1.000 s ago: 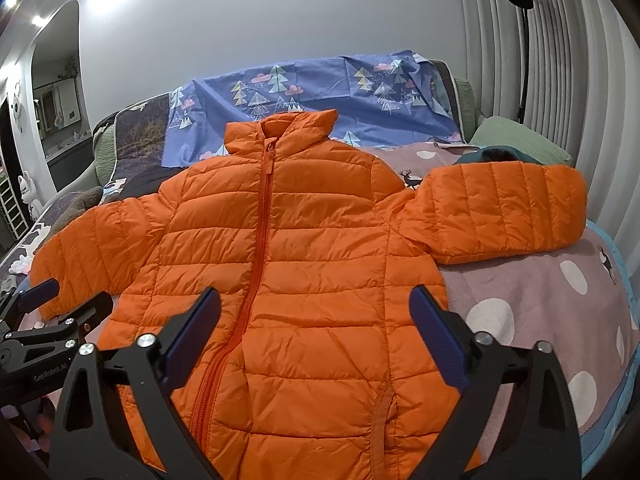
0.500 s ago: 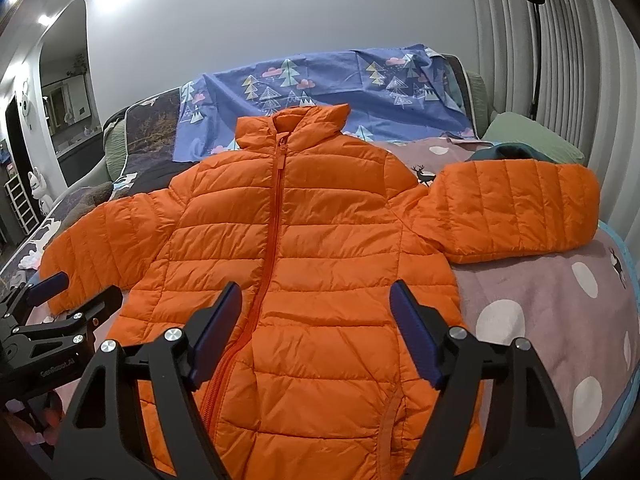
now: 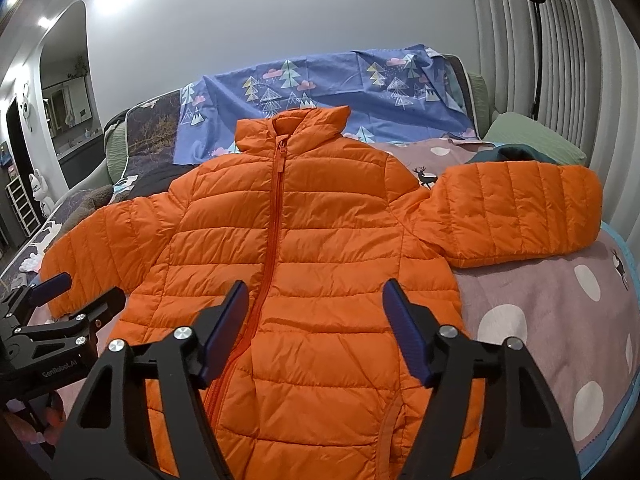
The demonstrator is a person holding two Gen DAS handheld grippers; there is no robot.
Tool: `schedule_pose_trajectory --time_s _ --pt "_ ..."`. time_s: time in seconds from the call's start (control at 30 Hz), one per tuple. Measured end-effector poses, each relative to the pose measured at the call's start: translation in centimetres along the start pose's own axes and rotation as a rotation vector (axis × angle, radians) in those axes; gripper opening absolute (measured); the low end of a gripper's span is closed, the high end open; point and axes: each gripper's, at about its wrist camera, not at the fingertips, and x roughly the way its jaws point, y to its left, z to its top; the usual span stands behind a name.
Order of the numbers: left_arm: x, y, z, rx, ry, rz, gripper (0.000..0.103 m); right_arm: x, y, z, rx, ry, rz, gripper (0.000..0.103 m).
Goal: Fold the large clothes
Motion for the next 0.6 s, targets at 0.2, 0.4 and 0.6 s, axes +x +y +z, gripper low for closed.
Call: schedule_pose_trajectory --time_s 0.2,0.4,0.6 --pt "0.9 0.1 1.0 -0.003 0.019 -0.059 0.085 1.1 -0.7 1.1 -0.006 0.033 0.05 0.055" --pt "2.7 1.2 4.4 -0.062 0.05 -0.179 0.07 3.1 -2.7 4.1 -0.01 0.054 0.11 0.054" --pt "6.2 2.1 12.3 -0.047 0.027 -0.227 0.069 8.7 -8.5 11.5 0.127 0.112 0.286 0.054"
